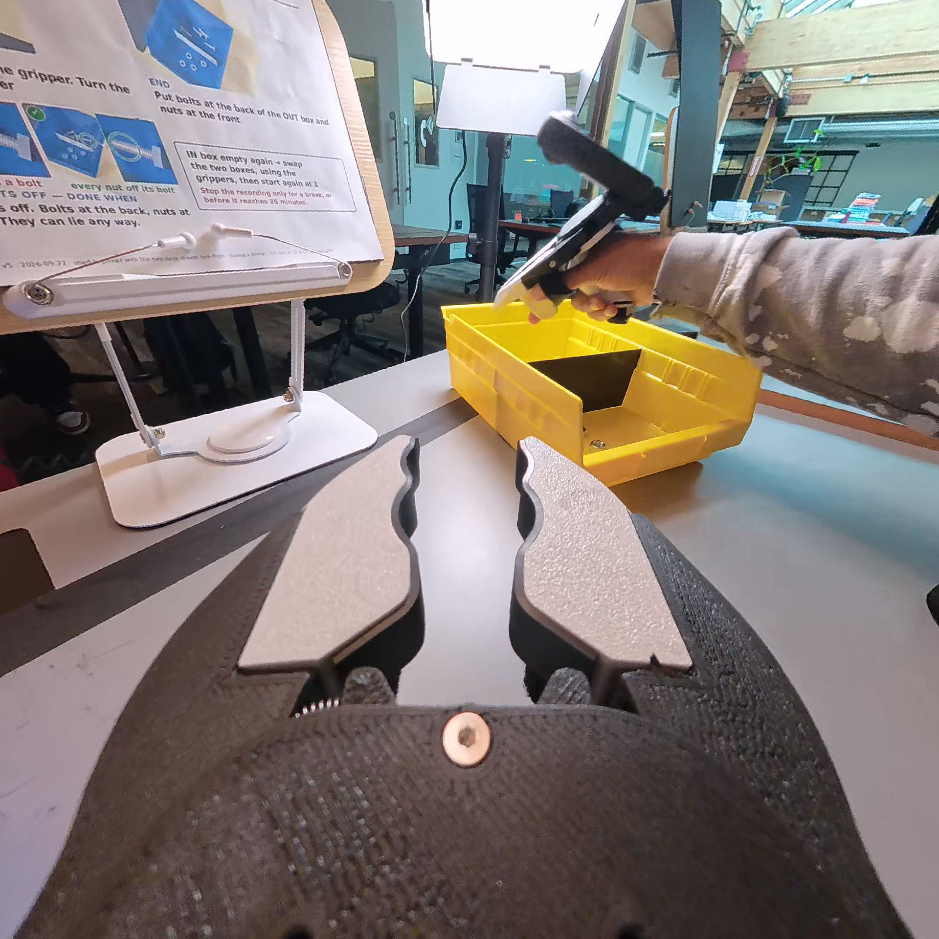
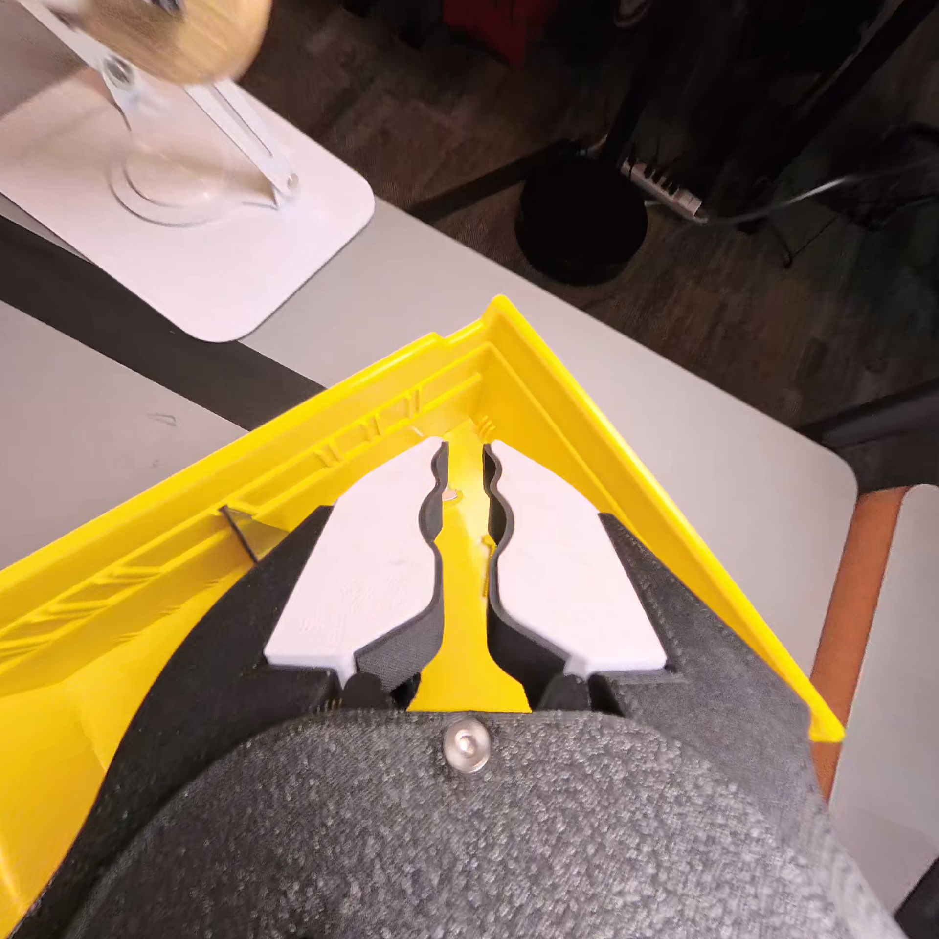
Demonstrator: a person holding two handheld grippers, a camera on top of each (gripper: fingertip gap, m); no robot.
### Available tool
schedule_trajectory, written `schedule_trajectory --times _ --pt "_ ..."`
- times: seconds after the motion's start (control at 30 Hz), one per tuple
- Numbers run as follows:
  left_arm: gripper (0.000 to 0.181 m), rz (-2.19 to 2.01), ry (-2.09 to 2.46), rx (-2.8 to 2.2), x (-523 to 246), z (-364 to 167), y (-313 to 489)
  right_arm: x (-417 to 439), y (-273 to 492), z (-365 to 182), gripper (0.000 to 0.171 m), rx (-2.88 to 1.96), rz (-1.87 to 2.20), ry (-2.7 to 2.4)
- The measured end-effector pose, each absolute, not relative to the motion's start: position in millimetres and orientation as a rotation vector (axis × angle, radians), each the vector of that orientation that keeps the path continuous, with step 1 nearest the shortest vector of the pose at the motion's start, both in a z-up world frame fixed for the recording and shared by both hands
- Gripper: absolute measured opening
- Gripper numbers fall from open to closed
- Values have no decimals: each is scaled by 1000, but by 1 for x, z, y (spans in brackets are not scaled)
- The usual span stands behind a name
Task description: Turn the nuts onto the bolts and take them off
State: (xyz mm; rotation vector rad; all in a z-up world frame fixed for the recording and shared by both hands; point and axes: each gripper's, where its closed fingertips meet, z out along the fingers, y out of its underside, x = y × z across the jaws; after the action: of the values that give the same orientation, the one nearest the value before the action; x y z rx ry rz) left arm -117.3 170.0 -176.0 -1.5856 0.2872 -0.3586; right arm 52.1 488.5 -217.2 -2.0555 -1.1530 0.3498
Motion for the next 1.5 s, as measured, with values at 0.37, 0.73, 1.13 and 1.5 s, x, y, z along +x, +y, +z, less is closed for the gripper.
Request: schedule_trajectory --times 0.37,0.73,1.13,1.5 --pt "36 -297 328 -1575 -136 -146 160 58 358 -147 24 -1725 457 -1363" --pt "45 12 494 -2073 -243 -205 107 99 265 -259 42 -1767 134 -1861" --pt "47 208 799 -2481 -295 -310 58 87 264 -310 26 -1765 -41 -2034" --pt "28 252 1066 -2377 -238 -315 76 86 216 -309 26 -1582 -16 -2174"
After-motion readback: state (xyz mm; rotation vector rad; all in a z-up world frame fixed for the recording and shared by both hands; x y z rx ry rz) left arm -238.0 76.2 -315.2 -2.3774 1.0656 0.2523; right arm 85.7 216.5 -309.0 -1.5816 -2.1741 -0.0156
